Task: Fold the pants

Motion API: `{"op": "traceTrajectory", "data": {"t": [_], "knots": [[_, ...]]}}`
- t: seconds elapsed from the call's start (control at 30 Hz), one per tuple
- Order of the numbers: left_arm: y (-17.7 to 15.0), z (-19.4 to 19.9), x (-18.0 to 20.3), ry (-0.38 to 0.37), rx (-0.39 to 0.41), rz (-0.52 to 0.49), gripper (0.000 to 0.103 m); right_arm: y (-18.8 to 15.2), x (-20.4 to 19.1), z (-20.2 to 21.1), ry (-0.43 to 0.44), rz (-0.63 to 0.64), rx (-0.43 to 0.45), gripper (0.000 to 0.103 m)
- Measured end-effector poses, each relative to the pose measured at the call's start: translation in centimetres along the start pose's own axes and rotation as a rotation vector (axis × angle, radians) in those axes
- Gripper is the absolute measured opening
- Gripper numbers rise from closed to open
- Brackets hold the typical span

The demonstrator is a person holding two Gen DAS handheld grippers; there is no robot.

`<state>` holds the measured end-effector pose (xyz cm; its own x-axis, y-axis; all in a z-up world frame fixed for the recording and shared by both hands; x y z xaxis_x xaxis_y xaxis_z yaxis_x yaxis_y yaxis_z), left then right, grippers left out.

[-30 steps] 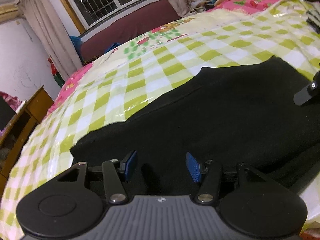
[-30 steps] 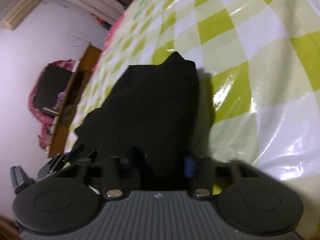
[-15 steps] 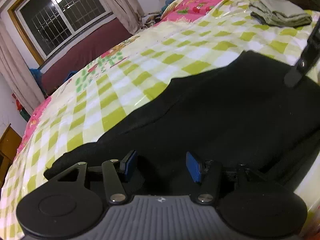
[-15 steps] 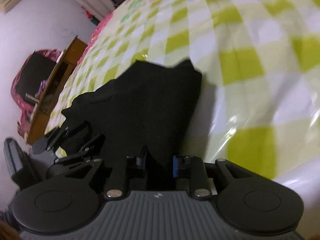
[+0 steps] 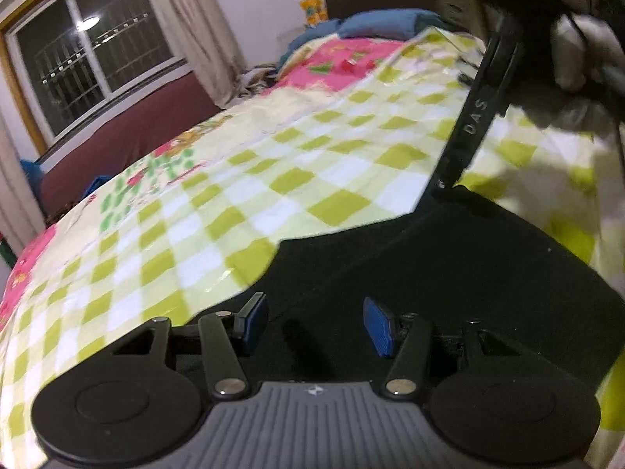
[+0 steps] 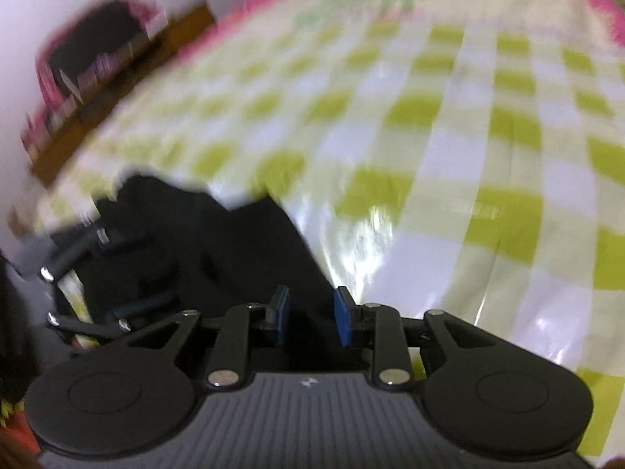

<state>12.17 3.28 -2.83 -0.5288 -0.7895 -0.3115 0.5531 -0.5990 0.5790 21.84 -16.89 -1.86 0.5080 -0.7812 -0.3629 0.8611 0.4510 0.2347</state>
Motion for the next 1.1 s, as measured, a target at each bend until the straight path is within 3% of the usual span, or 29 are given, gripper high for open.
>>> {"op": "traceTrajectory", "data": {"t": [0.13, 0.23, 0.43, 0.47, 0.53, 0.6, 0.67, 0.77, 0.87, 1.03, 1.1], "knots": [[-0.8, -1.2, 0.9, -0.022, -0.016, 0.001, 0.068, -1.4, -1.3, 0.8, 0.01, 0.055, -0.094, 0.025], [-1.0, -1.4, 0.7, -0.038, -0.016, 0.039, 0.069, -1.4, -1.8, 1.0, -0.054, 0.063, -0.118, 0.025], [-1.0, -1.1, 0.7, -0.03, -0.003, 0.057, 0.071, 1.1, -2.0, 2.5, -0.091, 0.016, -0.013, 0.028], [-0.9, -1.2, 0.7, -0.021, -0.001, 0.055, 0.076, 1.5, -2.0, 2.1, -0.105, 0.023, -0.017, 0.027], [-0.7, -1.8, 0.8, 0.03, -0.012, 0.052, 0.087, 1.7, -2.0, 0.8, -0.217, 0.074, -0.043, 0.033], [-0.3, -2.1, 0.4, 0.045, -0.02, 0.071, 0.089, 1.3, -1.1, -0.7, -0.403, 0.075, -0.081, 0.033], [-0.2, -1.7, 0.1, 0.073, -0.011, 0.078, 0.089, 0.5, 0.3, -0.2, -0.442, -0.03, -0.073, 0.035], [-0.5, -0.6, -0.8, 0.144, -0.006, 0.086, 0.089, -2.2, 0.9, 3.4, -0.241, -0.185, 0.049, 0.035], [-1.1, 0.4, -1.9, 0.176, -0.016, 0.124, 0.089, -6.3, -0.2, 4.3, -0.03, -0.29, 0.116, 0.035], [-2.7, 3.2, -2.3, 0.223, -0.05, 0.129, 0.088, -11.0, -0.2, 1.2, 0.204, -0.456, 0.173, 0.038], [-3.7, 4.3, -2.2, 0.219, -0.066, 0.134, 0.088, -11.7, 0.0, -0.3, 0.298, -0.485, 0.203, 0.051]]}}
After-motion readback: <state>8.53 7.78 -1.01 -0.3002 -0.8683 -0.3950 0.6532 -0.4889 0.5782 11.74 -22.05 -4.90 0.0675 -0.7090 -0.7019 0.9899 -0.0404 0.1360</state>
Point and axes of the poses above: each gripper's, at about its wrist camera, not at the fingertips, and z roughly against the way its jaws point, x to its right, y to its top, the point moved 2 cm from there along -z, roughly the way its jaws point, and after that the axes turned 13 degrees about -x, right-handed, at the moved point
